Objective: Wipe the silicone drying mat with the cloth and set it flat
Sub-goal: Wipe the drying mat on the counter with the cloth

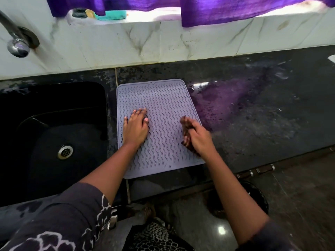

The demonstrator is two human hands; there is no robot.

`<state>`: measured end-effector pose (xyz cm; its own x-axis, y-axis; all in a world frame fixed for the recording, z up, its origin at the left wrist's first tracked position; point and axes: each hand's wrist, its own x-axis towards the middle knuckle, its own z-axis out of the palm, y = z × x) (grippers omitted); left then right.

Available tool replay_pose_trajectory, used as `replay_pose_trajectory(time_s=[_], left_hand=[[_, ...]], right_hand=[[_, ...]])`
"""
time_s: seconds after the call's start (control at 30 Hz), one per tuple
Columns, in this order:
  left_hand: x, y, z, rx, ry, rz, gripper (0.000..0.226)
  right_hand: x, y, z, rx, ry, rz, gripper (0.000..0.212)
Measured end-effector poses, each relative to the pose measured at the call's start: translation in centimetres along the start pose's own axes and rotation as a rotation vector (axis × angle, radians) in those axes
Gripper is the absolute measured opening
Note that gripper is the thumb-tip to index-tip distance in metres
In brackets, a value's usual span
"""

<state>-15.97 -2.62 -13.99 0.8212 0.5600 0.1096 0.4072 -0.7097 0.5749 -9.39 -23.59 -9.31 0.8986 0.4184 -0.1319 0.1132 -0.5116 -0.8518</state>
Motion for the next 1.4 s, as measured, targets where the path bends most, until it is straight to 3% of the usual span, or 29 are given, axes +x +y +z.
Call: replay_pose_trajectory(time_s=[0.1, 0.2, 0.5, 0.6, 0.7, 0.8, 0.87, 0.97, 1.1, 1.27, 1.4], left_hand=[[0.1, 0.1, -0.1, 0.023, 0.010, -0.001, 0.044], [0.2, 0.1, -0.1, 0.031, 0.009, -0.004, 0.044], [0.3, 0.0, -0.3, -0.062, -0.013, -0.023, 0.048], [1.0, -0.5, -0.9, -0.191, -0.172, -0.073, 0.047], [2.8, -1.7, -2.4, -0.480, -0.313, -0.169, 0.042], [5.0, -3.1, -3.9, -0.517, -0.212, -0.205, 0.034], [6.8, -3.9, -4.6, -0.427, -0.110, -0.179, 0.032], [10.1, -5.2, -5.1, -0.168, -0.041, -0.072, 0.034], [13.6, -6.4, -4.4, 0.097, -0.042, 0.043, 0.045], [14.2, -7.2, -2.4, 0.242, -0.080, 0.002, 0.052], [14.1, -7.6, -1.8, 0.288, -0.078, -0.002, 0.055]], right_hand=[[-0.2, -0.7, 3.7, -0.518, -0.168, -0.287, 0.046], [-1.6, -0.3, 5.2, -0.815, -0.142, -0.348, 0.050], [-7.9, -0.7, 2.3, -0.916, -0.350, -0.247, 0.043], [-6.2, -3.3, 0.6, -0.716, -0.552, -0.045, 0.035], [-2.5, -5.8, -1.3, -0.335, -0.687, 0.210, 0.027], [1.9, -8.3, -1.1, -0.005, -0.611, 0.311, 0.026], [5.1, -10.2, 0.5, 0.072, -0.465, 0.294, 0.026], [11.1, -12.6, 4.1, -0.133, -0.228, 0.069, 0.030], [18.1, -13.8, 9.5, -0.437, -0.120, -0.077, 0.033], [20.8, -10.6, 15.3, -0.759, -0.179, -0.215, 0.054], [21.1, -8.7, 16.4, -0.770, -0.122, -0.254, 0.058]])
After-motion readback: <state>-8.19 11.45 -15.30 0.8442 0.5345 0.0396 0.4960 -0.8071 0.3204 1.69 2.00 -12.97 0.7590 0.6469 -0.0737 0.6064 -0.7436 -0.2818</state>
